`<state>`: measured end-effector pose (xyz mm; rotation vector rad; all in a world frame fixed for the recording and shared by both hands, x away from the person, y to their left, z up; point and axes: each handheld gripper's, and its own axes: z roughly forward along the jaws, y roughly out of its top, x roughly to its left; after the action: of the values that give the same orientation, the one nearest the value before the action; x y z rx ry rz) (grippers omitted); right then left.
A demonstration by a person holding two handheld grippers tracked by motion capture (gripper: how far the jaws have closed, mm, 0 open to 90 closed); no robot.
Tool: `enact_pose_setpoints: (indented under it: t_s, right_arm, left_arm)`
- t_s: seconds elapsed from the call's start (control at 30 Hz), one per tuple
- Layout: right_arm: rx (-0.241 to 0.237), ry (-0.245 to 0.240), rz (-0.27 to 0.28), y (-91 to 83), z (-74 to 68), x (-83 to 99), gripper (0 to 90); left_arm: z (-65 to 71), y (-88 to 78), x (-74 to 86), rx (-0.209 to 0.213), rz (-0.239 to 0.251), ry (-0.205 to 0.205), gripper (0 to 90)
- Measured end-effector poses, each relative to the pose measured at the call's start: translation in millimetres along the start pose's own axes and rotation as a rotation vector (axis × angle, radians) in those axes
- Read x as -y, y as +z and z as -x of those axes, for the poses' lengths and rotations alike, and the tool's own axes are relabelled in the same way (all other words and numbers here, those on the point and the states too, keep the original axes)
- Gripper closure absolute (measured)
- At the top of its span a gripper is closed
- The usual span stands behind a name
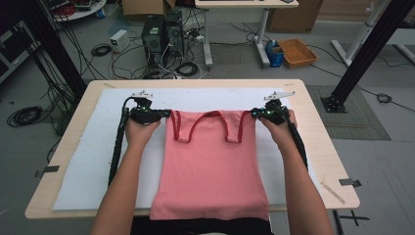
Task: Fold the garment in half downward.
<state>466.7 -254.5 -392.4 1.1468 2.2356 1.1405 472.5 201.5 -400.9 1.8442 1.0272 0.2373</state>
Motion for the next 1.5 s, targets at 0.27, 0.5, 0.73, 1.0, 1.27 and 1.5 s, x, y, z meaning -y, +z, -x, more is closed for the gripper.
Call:
enact_pose_setpoints:
  t_s: [0.27,0.5,0.73,1.0,1.27,1.5]
  right_arm:
    - [0.018,0.014,0.028,-5.6,8.9,-25.5,84.5]
    - [-0.013,0.008,0.039,-8.8,8.1,-14.6,84.4]
    - [-0.047,-0.026,0.051,-17.5,4.7,-8.9,84.4]
    - [-0.098,-0.052,0.080,-28.7,-2.9,4.6,84.4]
    - [-0.142,-0.093,0.115,-47.1,-14.8,16.5,84.3]
    - [-0.186,-0.123,0.153,-64.9,-24.0,29.1,84.3]
  left_arm:
    - [-7.1,-6.5,-12.5,0.049,0.067,-0.032,84.9]
    - [-2.4,-6.5,-8.7,0.113,0.071,-0.025,84.8]
    - [0.8,-13.9,2.5,0.146,0.077,-0.014,84.7]
    - [3.7,-29.3,17.2,0.175,0.090,0.008,84.5]
    - [13.6,-45.0,29.3,0.217,0.120,0.038,84.3]
    - [32.4,-55.7,43.9,0.205,0.149,0.119,83.6]
